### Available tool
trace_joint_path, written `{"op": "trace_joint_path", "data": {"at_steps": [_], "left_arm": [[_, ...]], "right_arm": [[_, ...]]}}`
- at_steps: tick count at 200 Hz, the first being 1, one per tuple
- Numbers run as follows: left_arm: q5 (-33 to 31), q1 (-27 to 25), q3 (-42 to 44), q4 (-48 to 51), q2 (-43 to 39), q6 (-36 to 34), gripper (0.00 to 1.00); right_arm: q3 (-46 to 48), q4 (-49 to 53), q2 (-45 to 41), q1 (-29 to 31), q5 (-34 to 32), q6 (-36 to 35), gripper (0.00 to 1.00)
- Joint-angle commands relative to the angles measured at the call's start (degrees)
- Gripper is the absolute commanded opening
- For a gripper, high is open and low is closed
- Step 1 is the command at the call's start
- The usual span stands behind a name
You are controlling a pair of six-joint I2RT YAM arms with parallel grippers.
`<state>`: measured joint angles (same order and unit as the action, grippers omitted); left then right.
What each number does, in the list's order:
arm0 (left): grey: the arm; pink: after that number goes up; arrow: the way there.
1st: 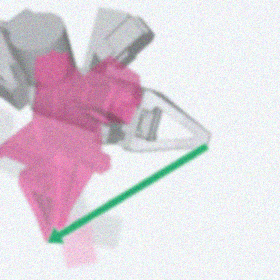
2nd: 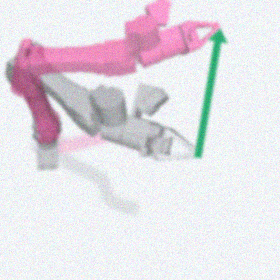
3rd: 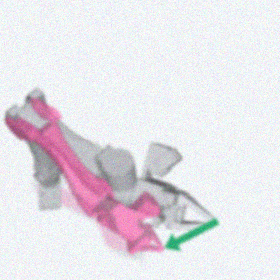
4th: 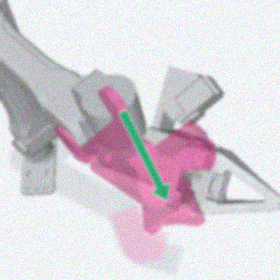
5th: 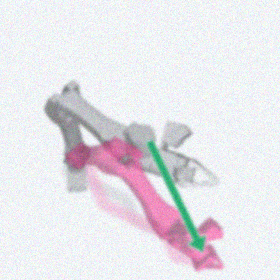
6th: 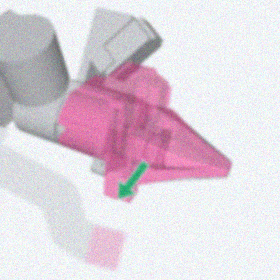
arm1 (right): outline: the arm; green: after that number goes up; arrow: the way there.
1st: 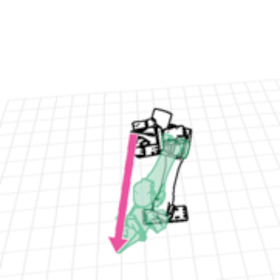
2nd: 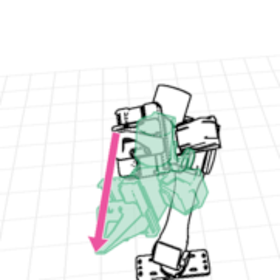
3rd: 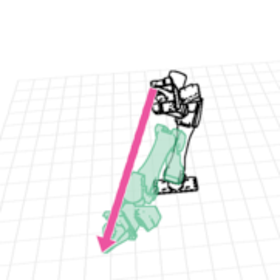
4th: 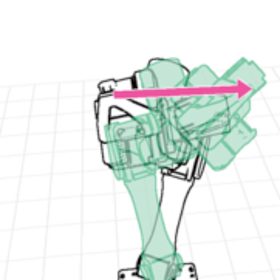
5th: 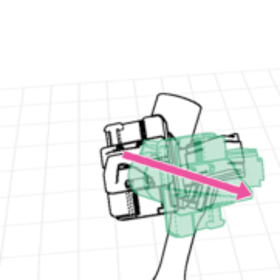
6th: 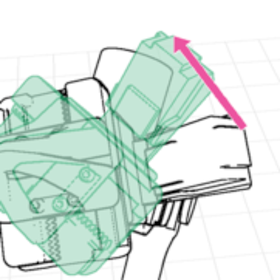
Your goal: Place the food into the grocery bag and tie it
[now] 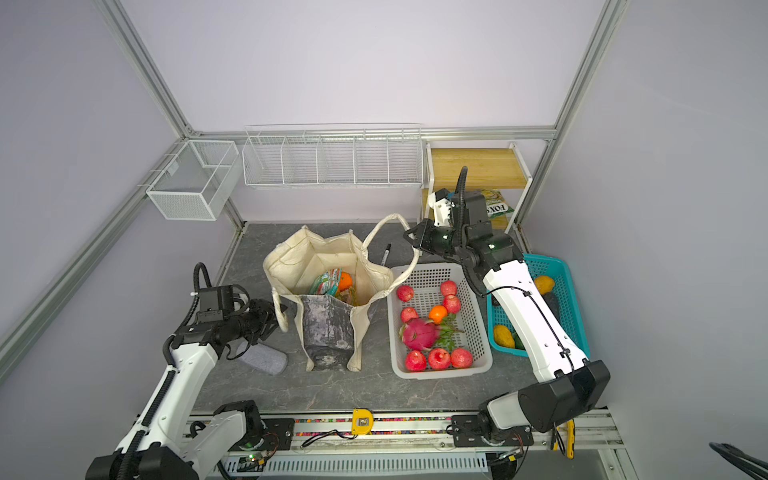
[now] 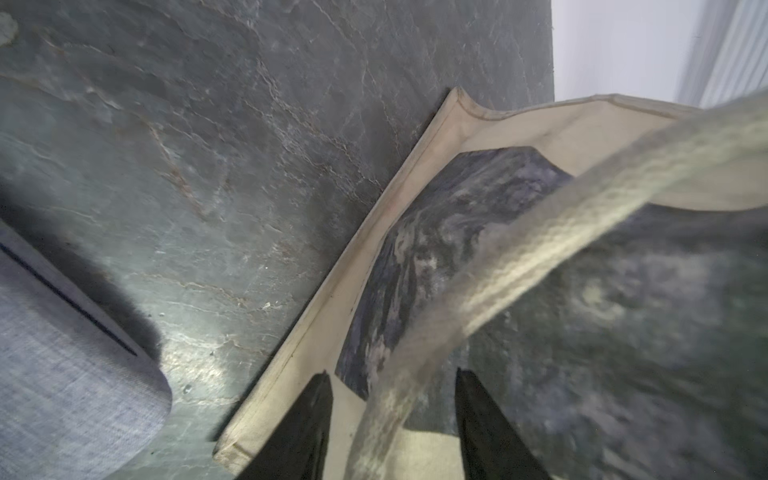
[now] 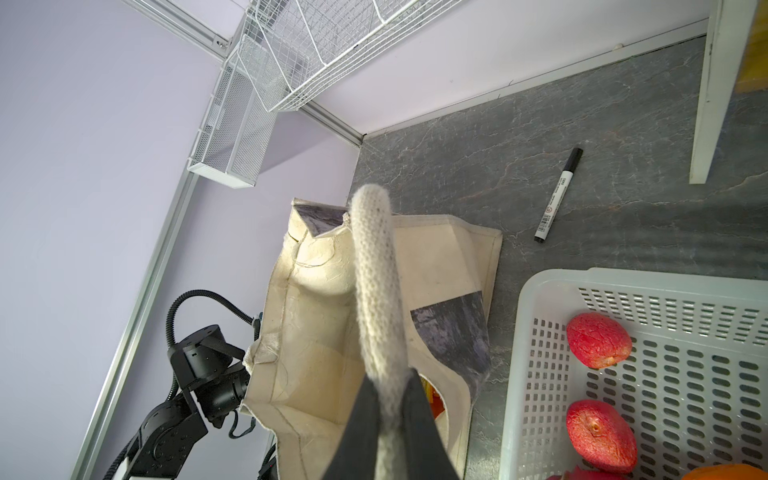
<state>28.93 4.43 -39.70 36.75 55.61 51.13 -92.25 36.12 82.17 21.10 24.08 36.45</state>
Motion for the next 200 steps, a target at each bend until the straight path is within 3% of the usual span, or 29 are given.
{"op": "trace_joint_path", "data": {"at_steps": [1, 70, 137, 200], "left_arm": [[-0.4, -0.2, -1.9, 1.2, 0.4, -2.4, 0.49], [1.8, -0.3, -2.7, -4.0, 6.0, -2.8, 0.41], [2.9, -0.2, -1.9, -4.9, 6.9, -2.4, 0.24], [-4.1, -0.2, -6.8, 4.5, 1.1, 0.6, 0.04]], "right_arm": [[0.4, -2.0, -1.7, -0.5, 1.0, 0.5, 0.07], [-0.3, -1.9, -0.7, -0.7, 0.7, 0.7, 0.07], [-1.0, -1.5, 0.3, -0.6, 0.7, 0.7, 0.07], [-2.7, -0.8, 0.9, -0.7, 0.6, 0.4, 0.07]]}}
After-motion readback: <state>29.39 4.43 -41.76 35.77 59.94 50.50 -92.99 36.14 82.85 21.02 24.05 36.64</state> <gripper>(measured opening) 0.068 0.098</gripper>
